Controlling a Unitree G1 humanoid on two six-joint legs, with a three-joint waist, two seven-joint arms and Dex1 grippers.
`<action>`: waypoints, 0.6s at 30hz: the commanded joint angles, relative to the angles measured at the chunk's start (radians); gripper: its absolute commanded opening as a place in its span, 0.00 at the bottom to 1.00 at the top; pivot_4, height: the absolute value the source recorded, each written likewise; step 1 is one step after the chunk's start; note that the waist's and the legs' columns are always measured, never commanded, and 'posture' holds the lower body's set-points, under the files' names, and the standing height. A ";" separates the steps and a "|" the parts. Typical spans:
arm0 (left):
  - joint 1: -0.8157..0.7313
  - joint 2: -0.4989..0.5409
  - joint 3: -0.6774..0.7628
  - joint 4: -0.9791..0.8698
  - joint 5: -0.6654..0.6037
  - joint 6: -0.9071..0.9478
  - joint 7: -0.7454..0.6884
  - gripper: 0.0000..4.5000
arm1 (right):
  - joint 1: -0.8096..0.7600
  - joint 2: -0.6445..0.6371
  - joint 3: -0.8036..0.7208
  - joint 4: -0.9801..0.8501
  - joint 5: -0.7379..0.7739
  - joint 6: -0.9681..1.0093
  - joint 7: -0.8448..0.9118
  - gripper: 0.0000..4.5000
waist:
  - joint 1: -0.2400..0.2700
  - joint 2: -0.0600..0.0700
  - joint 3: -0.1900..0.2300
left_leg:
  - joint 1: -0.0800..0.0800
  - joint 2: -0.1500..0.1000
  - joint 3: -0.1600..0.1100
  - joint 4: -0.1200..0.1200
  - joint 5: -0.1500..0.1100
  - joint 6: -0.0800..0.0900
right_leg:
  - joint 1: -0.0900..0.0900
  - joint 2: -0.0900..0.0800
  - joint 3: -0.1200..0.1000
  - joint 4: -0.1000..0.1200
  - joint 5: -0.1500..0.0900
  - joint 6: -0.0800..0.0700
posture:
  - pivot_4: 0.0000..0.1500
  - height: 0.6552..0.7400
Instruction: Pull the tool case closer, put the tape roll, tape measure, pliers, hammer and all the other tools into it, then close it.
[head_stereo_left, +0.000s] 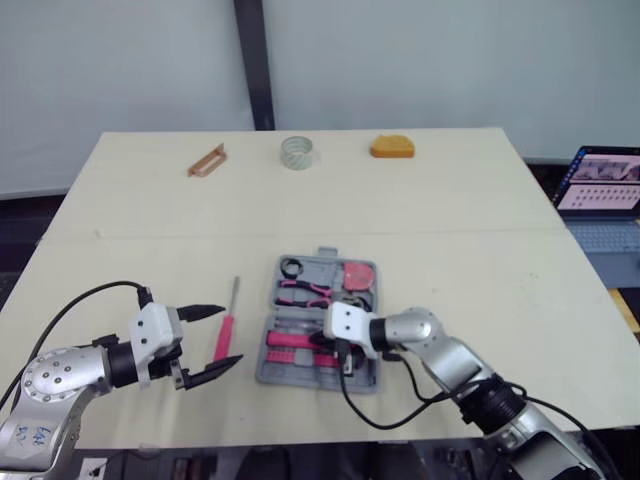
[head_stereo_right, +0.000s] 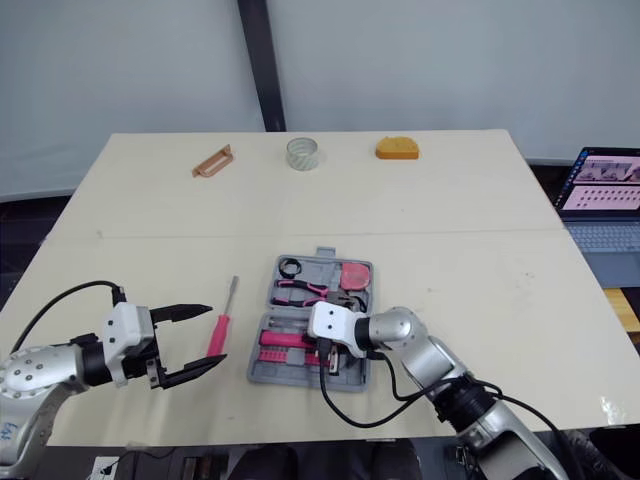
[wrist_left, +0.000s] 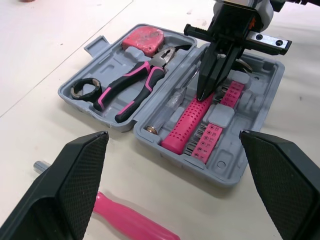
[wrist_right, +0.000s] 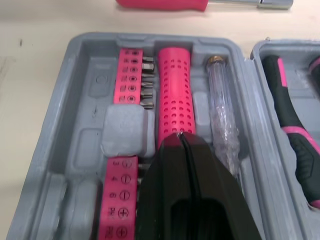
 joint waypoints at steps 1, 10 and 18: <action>-0.007 -0.002 0.001 -0.016 -0.006 -0.003 0.006 1.00 | 0.060 -0.044 0.075 0.200 -0.119 0.116 -0.006 0.01 | 0.000 0.001 -0.002 | 0.001 0.000 0.000 0.000 0.000 0.000 | 0.001 0.000 0.000 -0.001 0.000 0.000 | 1.00 1.00; -0.016 -0.006 -0.004 0.004 -0.003 -0.002 0.011 1.00 | 0.065 0.003 -0.027 0.122 0.011 0.060 0.017 0.01 | -0.001 0.001 -0.003 | 0.003 0.001 0.000 -0.002 0.000 0.000 | 0.002 0.001 0.000 -0.001 0.000 -0.001 | 1.00 1.00; -0.046 -0.005 0.044 0.047 -0.061 0.088 0.031 1.00 | 0.049 -0.056 -0.305 -0.189 0.351 0.307 0.104 0.01 | 0.000 0.006 0.023 | -0.007 0.001 0.000 0.000 0.000 -0.001 | -0.007 0.002 0.000 -0.001 0.000 0.000 | 1.00 1.00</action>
